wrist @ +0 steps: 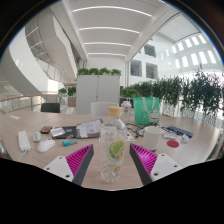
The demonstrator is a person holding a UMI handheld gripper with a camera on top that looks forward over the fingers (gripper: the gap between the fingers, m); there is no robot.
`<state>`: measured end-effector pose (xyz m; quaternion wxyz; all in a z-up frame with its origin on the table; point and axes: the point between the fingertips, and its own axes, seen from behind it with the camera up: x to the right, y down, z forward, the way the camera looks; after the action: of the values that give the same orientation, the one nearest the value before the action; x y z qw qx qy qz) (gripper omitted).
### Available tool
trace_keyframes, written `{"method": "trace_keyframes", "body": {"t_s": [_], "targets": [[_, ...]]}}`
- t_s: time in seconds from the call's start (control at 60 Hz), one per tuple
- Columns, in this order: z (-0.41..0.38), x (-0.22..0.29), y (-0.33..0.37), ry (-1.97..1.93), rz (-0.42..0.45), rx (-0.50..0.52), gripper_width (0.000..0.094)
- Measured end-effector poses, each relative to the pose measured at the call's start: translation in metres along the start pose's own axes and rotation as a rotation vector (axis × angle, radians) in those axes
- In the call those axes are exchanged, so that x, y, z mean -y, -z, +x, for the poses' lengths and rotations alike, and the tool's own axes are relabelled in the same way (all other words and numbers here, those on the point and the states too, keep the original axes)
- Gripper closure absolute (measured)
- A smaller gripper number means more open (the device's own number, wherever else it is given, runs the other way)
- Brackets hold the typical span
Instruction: Pour water
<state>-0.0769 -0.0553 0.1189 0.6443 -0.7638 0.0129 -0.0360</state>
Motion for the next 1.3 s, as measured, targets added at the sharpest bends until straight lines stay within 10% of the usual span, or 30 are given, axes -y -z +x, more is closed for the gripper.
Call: {"method": "trace_keyframes", "body": {"t_s": [0.117,0.2,0.45,0.7,1.017,1.3], "targets": [[0.010,-0.001,-0.039,-0.032,0.009,0.008,0.0136],[0.004,-0.009,-0.063,-0.043,-0.013,0.033,0.0408],[0.005,-0.007,-0.078,0.037,-0.010,0.015,0.0615],[0.000,0.046,-0.105,-0.305,-0.138,0.168,0.0615],[0.038,0.105,-0.154,-1.751,-0.338,0.368,0.0617],[0.069,0.131,-0.174,-2.234,-0.231,0.443,0.0617]]}}
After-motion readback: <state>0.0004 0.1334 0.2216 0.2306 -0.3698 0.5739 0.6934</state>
